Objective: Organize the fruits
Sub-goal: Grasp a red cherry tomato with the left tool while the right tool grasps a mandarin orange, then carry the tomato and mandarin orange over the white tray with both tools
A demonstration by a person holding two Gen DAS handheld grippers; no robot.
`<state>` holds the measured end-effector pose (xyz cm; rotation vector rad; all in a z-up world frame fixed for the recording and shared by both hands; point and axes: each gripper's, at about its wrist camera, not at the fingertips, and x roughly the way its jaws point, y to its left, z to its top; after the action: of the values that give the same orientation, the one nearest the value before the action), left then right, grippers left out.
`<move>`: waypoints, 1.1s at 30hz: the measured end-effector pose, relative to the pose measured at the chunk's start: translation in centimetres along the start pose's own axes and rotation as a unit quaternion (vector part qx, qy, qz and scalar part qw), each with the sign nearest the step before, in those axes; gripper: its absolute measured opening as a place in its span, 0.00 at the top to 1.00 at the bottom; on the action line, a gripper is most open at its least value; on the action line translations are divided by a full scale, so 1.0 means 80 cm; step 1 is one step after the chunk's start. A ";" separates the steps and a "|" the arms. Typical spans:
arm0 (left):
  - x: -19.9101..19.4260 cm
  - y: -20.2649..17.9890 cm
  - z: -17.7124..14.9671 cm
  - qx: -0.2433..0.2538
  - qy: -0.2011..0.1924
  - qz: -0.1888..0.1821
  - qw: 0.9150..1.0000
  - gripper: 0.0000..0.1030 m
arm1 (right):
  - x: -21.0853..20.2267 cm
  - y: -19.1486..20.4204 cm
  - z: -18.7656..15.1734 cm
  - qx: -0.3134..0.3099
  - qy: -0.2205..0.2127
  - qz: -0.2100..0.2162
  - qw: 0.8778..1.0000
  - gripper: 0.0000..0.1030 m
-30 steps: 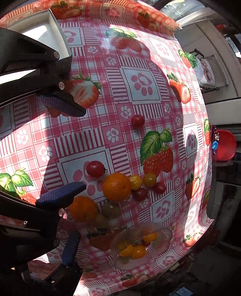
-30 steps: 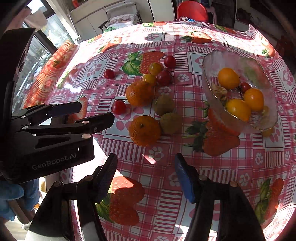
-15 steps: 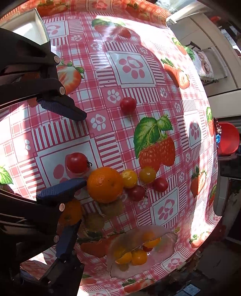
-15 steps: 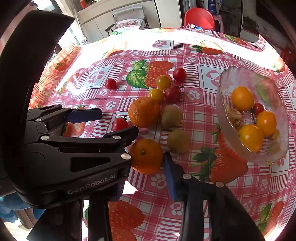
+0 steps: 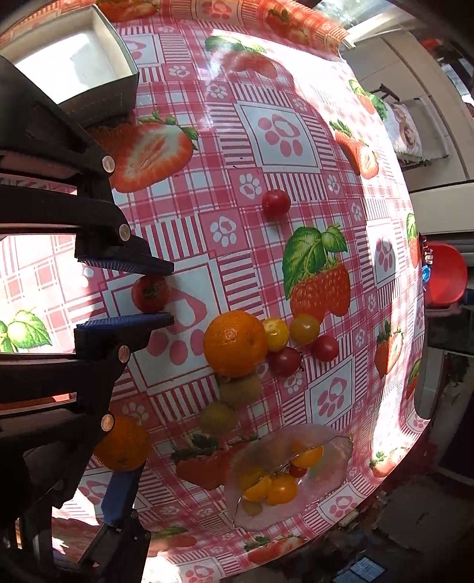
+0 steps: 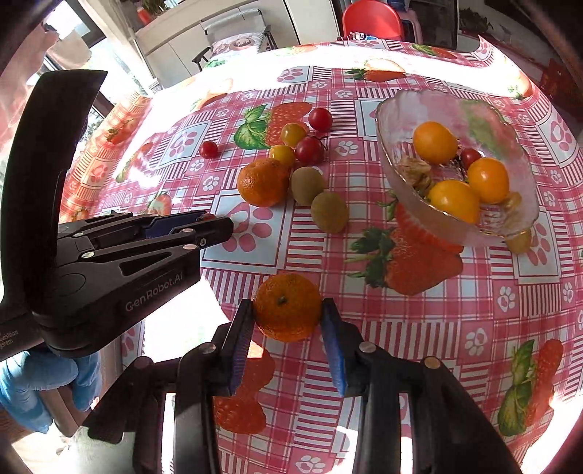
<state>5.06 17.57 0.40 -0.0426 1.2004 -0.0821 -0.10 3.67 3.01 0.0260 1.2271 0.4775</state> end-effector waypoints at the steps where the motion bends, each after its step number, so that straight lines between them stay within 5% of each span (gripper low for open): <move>1: -0.003 0.001 -0.004 -0.004 0.000 -0.002 1.000 0.78 | -0.002 0.000 -0.002 0.001 0.001 0.002 1.000 0.61; 16: -0.046 0.030 -0.055 -0.060 -0.007 -0.024 0.998 0.78 | -0.029 0.017 -0.020 0.002 0.013 0.010 1.000 0.61; 33: -0.006 0.025 -0.023 -0.052 -0.017 0.023 0.998 0.77 | -0.033 0.007 -0.031 0.016 0.017 0.007 1.000 0.61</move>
<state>3.24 19.62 0.04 -0.1069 1.1713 0.0218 -3.20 2.63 4.70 0.0551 1.2685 0.4722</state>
